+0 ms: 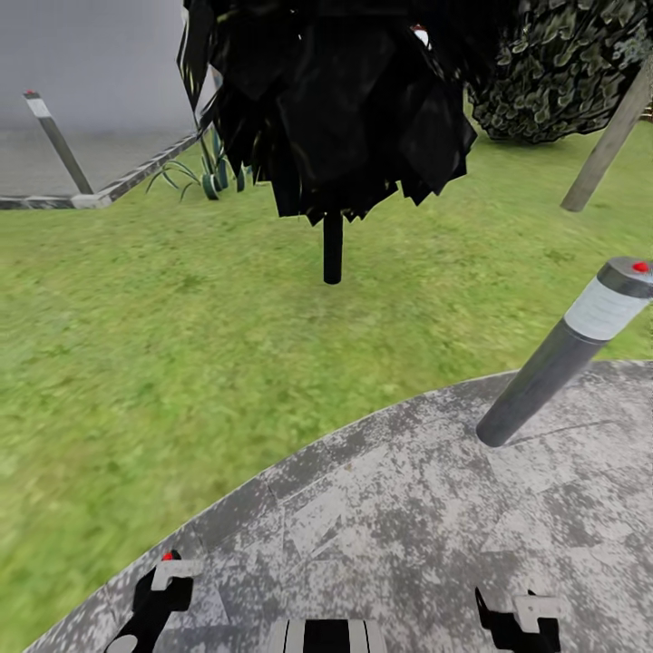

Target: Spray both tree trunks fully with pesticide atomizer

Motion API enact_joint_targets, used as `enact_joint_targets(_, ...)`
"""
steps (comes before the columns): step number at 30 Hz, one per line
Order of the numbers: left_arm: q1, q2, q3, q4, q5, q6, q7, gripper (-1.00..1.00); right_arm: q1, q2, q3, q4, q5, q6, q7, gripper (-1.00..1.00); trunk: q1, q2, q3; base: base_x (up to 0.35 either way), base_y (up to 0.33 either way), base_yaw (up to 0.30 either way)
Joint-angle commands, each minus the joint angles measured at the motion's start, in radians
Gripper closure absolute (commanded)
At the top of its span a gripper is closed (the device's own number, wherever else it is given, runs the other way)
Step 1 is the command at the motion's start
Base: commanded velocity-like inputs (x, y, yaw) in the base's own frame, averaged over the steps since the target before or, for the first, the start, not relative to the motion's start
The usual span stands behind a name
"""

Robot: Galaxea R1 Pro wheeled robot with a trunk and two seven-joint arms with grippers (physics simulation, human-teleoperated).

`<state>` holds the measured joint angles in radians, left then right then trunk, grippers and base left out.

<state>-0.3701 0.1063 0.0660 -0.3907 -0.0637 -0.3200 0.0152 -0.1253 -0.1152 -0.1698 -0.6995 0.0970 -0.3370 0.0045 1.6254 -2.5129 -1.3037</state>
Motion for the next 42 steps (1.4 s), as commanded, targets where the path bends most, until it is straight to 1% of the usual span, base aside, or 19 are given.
enact_joint_targets(1,0.003,0.000,0.007,-0.001,-0.007,-0.004,0.001,1.00,-0.001,0.000,-0.004,0.007,0.010,-0.003,0.001,-1.00,-0.001,0.000,0.004,0.000,0.000,-0.051)
enact_joint_targets(3,0.011,0.000,0.028,-0.004,-0.007,-0.006,0.001,1.00,-0.001,0.001,-0.003,0.024,0.009,-0.004,0.001,-1.00,-0.002,0.001,0.014,0.000,0.000,-0.079)
enact_joint_targets(5,0.018,0.000,0.064,-0.005,-0.008,-0.010,-0.002,1.00,-0.001,0.002,-0.002,0.044,0.009,-0.005,0.001,-1.00,-0.002,0.001,0.024,0.000,0.000,-0.100)
enact_joint_targets(7,0.025,0.000,0.087,-0.002,-0.009,-0.013,-0.003,1.00,-0.001,0.004,-0.002,0.056,0.009,-0.005,0.002,-1.00,-0.003,0.001,0.034,0.000,0.000,-0.108)
enact_joint_targets(10,0.045,0.000,0.104,-0.004,-0.010,-0.018,-0.003,1.00,-0.001,0.008,-0.002,0.065,0.009,-0.005,0.001,-1.00,-0.005,0.002,0.050,0.000,0.000,-0.114)
enact_joint_targets(15,0.076,0.000,0.111,-0.010,-0.010,-0.021,-0.003,1.00,-0.001,0.010,-0.001,0.069,0.009,-0.005,-0.002,-1.00,-0.007,0.003,0.076,0.000,0.000,-0.117)
enact_joint_targets(18,0.082,0.000,0.112,-0.011,-0.010,-0.021,-0.003,1.00,-0.001,0.011,-0.001,0.072,0.009,-0.011,-0.003,-1.00,-0.008,0.004,0.092,0.000,0.000,-0.117)
enact_joint_targets(21,0.085,0.000,0.112,-0.011,-0.010,-0.021,-0.003,1.00,-0.001,0.014,0.000,0.103,0.009,-0.027,-0.006,-1.00,-0.010,0.005,0.108,0.000,0.000,-0.118)
enact_joint_targets(22,0.089,0.000,0.112,-0.011,-0.009,-0.022,-0.003,1.00,-0.001,0.017,0.000,0.120,0.009,-0.045,-0.007,-1.00,-0.010,0.005,0.113,0.000,0.000,-0.118)
enact_joint_targets(26,0.098,-0.003,0.112,-0.011,-0.008,-0.059,-0.003,1.00,-0.001,0.018,0.000,0.132,0.009,-0.061,-0.008,-1.00,-0.012,0.006,0.134,0.000,0.000,-0.118)
enact_joint_targets(36,0.104,-0.005,0.111,-0.011,-0.009,-0.074,-0.004,1.00,-0.001,0.019,0.000,0.136,0.010,-0.059,-0.008,-1.00,-0.016,0.008,0.187,0.000,0.000,-0.117)
enact_joint_targets(42,0.106,-0.005,0.111,-0.010,-0.010,-0.074,-0.004,1.00,-0.001,0.019,0.000,0.174,0.009,-0.060,-0.008,-1.00,-0.019,0.010,0.218,0.000,0.000,-0.093)
